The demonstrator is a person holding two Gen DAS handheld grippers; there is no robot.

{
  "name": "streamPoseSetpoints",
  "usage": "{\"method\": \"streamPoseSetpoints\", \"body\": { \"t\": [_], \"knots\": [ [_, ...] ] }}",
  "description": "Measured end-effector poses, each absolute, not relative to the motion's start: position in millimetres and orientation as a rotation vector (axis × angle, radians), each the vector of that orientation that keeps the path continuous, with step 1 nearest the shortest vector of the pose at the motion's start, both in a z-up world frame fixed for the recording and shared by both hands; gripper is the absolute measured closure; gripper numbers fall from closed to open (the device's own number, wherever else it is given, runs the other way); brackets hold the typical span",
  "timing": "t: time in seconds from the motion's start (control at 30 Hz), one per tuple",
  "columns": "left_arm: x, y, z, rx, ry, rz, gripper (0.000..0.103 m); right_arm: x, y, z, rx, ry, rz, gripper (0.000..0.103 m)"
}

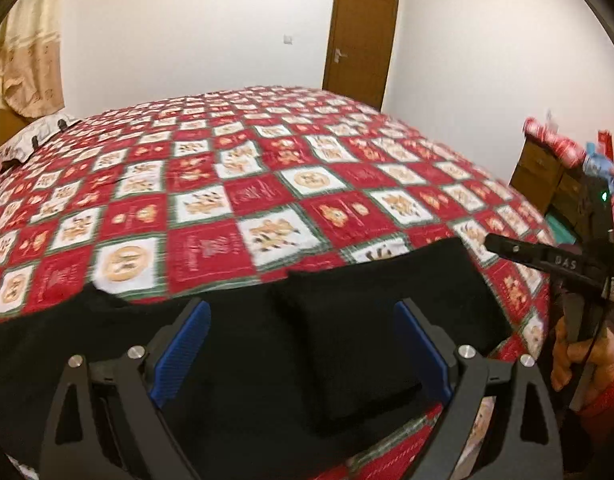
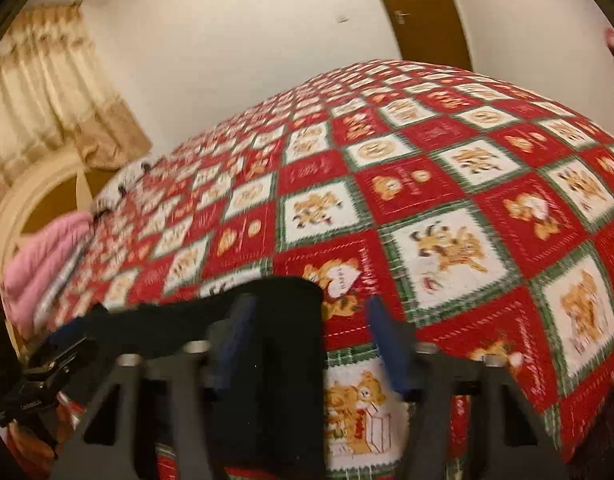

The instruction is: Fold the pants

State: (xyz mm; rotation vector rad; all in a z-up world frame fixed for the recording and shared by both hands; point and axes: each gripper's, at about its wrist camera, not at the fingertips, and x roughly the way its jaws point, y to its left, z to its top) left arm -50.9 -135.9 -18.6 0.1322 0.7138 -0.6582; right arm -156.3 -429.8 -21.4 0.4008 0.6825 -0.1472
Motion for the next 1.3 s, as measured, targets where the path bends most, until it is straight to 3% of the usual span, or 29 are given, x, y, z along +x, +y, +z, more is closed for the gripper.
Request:
{"method": "streamPoseSetpoints", "body": {
  "t": [0.13, 0.2, 0.4, 0.57, 0.67, 0.9, 1.17, 1.3],
  "knots": [
    [-48, -151, -49, 0.161, 0.827, -0.618, 0.007, -129, -425, -52, 0.332, 0.83, -0.236, 0.057],
    [-49, -151, -66, 0.176, 0.889, -0.589, 0.007, -126, -425, -50, 0.326, 0.813, -0.244, 0.057],
    [-66, -149, -66, 0.224, 0.839, -0.589, 0.006, -122, -431, -47, 0.336, 0.779, -0.212, 0.055],
    [-68, -130, -56, 0.164, 0.833, -0.62, 0.006, -172, -431, -26, 0.453, 0.598, -0.221, 0.055],
    [-70, -109, -54, 0.143, 0.806, -0.6, 0.006, -174, -417, -18, 0.48, 0.581, -0.197, 0.055],
    [-67, 6, -45, -0.026, 0.758, -0.335, 0.006, -178, -346, -21, 0.493, 0.587, -0.045, 0.052],
    [-64, 173, -58, -0.458, 0.713, 0.07, 0.006, -165, -252, -34, 0.375, 0.732, 0.201, 0.052],
    [-64, 208, -76, -0.66, 0.715, 0.101, 0.006, -168, -233, -32, 0.316, 0.739, 0.232, 0.052]
  ]
}}
